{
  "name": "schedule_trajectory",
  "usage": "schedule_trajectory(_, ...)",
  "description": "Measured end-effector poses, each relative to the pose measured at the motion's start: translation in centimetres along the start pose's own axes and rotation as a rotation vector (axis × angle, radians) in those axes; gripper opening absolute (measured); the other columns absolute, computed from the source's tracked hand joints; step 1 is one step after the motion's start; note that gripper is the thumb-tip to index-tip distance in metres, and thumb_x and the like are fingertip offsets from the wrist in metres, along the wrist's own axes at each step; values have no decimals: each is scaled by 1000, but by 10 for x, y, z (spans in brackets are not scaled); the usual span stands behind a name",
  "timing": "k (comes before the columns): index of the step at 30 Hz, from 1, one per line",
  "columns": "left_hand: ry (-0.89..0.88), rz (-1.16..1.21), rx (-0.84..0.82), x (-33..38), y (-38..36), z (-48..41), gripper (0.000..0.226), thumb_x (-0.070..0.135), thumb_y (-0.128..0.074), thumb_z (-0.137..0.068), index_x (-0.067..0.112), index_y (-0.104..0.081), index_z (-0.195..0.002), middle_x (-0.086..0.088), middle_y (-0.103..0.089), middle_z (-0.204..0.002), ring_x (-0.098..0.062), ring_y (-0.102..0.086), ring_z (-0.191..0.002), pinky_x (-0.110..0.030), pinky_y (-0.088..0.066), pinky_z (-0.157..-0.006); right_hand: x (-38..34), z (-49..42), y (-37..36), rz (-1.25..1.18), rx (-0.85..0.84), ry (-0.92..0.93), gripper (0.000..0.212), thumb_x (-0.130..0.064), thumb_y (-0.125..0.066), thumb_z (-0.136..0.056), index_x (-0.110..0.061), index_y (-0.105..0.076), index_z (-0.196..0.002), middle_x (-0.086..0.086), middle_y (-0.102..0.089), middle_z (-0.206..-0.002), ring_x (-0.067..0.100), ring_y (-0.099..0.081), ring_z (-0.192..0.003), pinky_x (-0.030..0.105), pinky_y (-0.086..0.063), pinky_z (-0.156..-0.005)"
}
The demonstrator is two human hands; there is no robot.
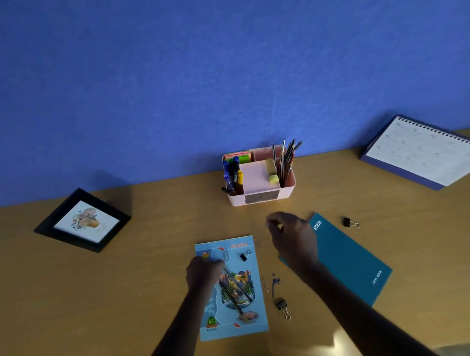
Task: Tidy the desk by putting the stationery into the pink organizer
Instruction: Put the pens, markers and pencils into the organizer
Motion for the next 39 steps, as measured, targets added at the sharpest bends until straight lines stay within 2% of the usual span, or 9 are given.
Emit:
schedule_trajectory(7,-202,189,16,51,22,49,33,30,-74,-81,12,-74,-53,-2,-66,-47,-15,-58,-43,-32,-55,-60,8,47,-28,-99,-156,-33,8,-23,-66,-103,-24,-72,-97,-14,-74,-85,-5,-64,-66,18,-51,-49)
schedule_trajectory(11,-372,322,50,96,36,73,30,24,-74,-90,10,-76,-64,-5,-73,-58,-14,-64,-50,-46,-63,-62,5,62,-39,-106,-234,-57,7,-30,-66,-101,-27,-72,-97,-14,-73,-91,0,-67,-73,27,-58,-57)
schedule_trajectory(16,-612,510,57,160,57,108,21,23,-76,-97,11,-79,-79,-5,-78,-69,-26,-75,-62,-39,-64,-66,-15,85,-60,-63,-386,-39,14,-33,-62,-101,-25,-71,-94,-11,-70,-93,5,-65,-74,38,-60,-65)
schedule_trajectory(19,-720,600,38,197,62,118,15,23,-78,-98,9,-81,-92,-5,-80,-76,-28,-79,-70,-43,-68,-71,-30,97,-78,-6,-504,36,17,-35,-58,-105,-22,-69,-108,-3,-70,-103,11,-66,-85,36,-62,-74)
schedule_trajectory(21,-774,627,42,219,63,117,13,25,-78,-96,14,-82,-90,-5,-80,-75,-30,-80,-71,-49,-68,-75,-41,104,-91,29,-582,88,21,-34,-56,-106,-18,-66,-115,3,-68,-107,17,-67,-92,41,-62,-78)
schedule_trajectory(24,-852,586,92,250,62,112,15,35,-75,-93,25,-80,-82,1,-79,-71,-26,-79,-70,-53,-66,-79,-53,111,-106,100,-629,169,31,-33,-63,-104,-15,-54,-128,10,-65,-116,28,-66,-105,46,-62,-83)
schedule_trajectory(27,-912,571,127,275,61,108,20,35,-74,-93,21,-78,-79,4,-78,-69,-21,-78,-67,-51,-66,-76,-57,115,-119,140,-650,205,43,-31,-71,-99,-14,-48,-131,13,-65,-118,32,-66,-109,48,-60,-89)
schedule_trajectory(33,-1005,445,174,308,53,90,23,36,-72,-93,17,-81,-83,9,-77,-67,-9,-77,-66,-44,-66,-72,-58,117,-131,209,-645,300,54,1,-72,-85,-6,-46,-132,18,-60,-113,36,-67,-95,53,-59,-83)
schedule_trajectory(39,-1086,273,162,326,40,80,24,34,-73,-92,15,-79,-80,7,-75,-67,-7,-74,-66,-39,-62,-69,-58,113,-139,280,-640,331,69,-6,-84,-77,-5,-46,-134,19,-64,-105,36,-68,-86,57,-59,-82)
Point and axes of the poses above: each hand's wrist, its own z-axis away from the middle knuckle, its own y-axis out of the back of the hand, x = y × z, the point moved 3 cm from there along -z, towards the middle knuckle
